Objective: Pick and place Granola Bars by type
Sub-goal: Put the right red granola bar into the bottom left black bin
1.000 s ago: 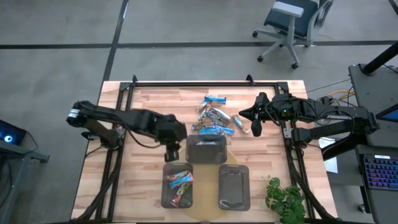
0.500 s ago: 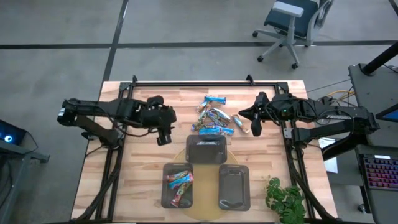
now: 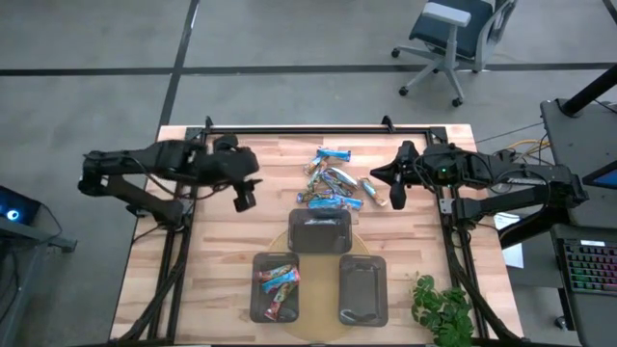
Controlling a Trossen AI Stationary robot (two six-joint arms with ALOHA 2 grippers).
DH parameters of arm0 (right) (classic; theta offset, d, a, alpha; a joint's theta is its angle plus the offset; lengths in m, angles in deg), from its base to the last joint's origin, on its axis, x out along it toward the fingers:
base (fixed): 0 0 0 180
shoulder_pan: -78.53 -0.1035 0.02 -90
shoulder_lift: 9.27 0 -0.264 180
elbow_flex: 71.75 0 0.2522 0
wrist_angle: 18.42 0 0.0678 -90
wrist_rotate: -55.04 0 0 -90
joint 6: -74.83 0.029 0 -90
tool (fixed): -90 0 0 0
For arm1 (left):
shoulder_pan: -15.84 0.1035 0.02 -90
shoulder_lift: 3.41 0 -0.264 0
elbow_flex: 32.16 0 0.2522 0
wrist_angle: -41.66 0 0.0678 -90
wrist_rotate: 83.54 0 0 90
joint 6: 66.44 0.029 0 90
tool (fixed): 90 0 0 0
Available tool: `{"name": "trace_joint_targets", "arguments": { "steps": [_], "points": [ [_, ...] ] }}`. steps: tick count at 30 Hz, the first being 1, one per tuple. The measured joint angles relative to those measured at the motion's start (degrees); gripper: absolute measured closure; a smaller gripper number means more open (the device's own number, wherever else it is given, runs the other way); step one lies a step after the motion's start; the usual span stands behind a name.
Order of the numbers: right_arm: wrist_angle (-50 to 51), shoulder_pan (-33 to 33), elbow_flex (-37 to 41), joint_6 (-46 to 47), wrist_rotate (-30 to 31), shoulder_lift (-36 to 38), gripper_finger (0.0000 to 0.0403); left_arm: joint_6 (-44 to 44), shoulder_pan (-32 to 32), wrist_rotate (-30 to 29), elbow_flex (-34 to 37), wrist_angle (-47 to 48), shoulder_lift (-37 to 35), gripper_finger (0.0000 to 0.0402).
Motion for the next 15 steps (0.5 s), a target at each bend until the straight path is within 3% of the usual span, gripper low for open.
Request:
{"name": "trace_joint_targets", "arguments": {
  "steps": [15],
  "points": [
    [-0.2,0.0,0.0,0.4,0.5,0.0,0.0394,1.7,0.0,2.4,4.0,-8.2,-11.6,0.0359]
  ]
}}
